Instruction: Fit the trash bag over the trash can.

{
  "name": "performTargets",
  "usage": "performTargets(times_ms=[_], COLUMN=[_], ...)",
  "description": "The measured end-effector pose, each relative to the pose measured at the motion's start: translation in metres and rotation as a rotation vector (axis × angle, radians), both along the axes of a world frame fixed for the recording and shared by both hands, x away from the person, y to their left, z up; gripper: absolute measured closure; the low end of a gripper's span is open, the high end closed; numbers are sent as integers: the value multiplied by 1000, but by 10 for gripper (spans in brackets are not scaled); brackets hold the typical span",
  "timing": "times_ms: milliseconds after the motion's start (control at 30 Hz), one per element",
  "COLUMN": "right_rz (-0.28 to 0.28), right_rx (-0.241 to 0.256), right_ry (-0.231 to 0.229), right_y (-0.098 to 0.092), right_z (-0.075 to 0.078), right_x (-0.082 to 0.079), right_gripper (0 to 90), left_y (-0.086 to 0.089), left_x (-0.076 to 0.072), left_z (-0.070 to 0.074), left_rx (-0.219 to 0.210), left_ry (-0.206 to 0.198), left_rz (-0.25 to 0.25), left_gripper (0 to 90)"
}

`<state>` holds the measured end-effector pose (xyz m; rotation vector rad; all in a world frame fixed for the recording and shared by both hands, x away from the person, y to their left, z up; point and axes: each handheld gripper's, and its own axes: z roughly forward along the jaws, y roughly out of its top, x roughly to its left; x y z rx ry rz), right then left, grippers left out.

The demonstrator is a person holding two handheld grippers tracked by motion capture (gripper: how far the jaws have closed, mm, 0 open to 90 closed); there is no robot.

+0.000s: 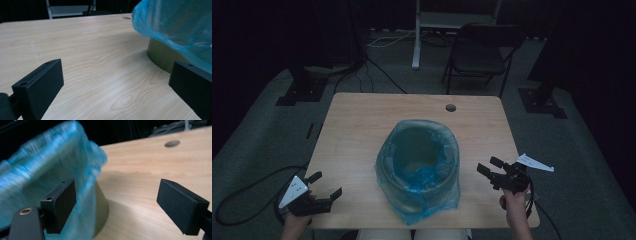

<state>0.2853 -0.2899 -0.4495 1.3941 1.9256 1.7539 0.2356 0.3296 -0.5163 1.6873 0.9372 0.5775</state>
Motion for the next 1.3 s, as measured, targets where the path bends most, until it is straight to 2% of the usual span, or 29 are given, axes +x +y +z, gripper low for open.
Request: performTargets(times_ms=[200,233,300,367,433,567,633,700,733,800,867,900,933,967,1000,1067,1100,1167,1300], right_rz=[36,46,55,68,82,229,341,447,521,622,713,745,774,810,820,831,809,814,781], right_rx=[12,17,24,17,2,-17,2,-10,-23,-48,-96,-135,-188,-264,-311,-448,-498,-545,-651], right_ry=[-55,-63,-89,-112,-128,-132,-124,-103,-94,-99,-91,-95,-83,-54,-41,43,67,135,128], right_y=[16,20,29,39,50,77,94,117,133,157,182,194,206,221,229,248,257,268,279], right_z=[27,32,41,48,54,71,81,91,98,107,113,114,114,110,107,95,86,74,61], right_x=[10,13,17,23,29,48,56,62,66,70,75,78,81,84,85,91,94,98,98], right_gripper=[154,155,155,155,155,155,155,155,155,155,155,154,155,154,155,154,154,138,133], left_y=[-1,-1,0,0,1,1,0,-1,-2,-3,-4,-4,-5,-5,-5,-4,-3,-2,-1], left_x=[3,4,4,3,4,6,7,7,7,7,6,6,6,6,5,5,5,4,4], left_z=[-8,-8,-9,-10,-12,-16,-16,-15,-15,-15,-15,-15,-15,-15,-15,-15,-14,-14,-13], left_rx=[-11,-2,-12,-23,-13,-17,-9,-4,-2,6,14,17,18,19,19,18,16,10,11], left_ry=[26,35,34,36,46,63,60,57,57,58,51,51,49,48,48,47,45,39,31], left_rz=[0,8,12,16,20,23,23,22,22,22,22,20,18,17,16,15,16,20,49], left_gripper=[2,2,2,2,2,2,2,2,2,2,2,2,2,2,2,2,2,2,1])
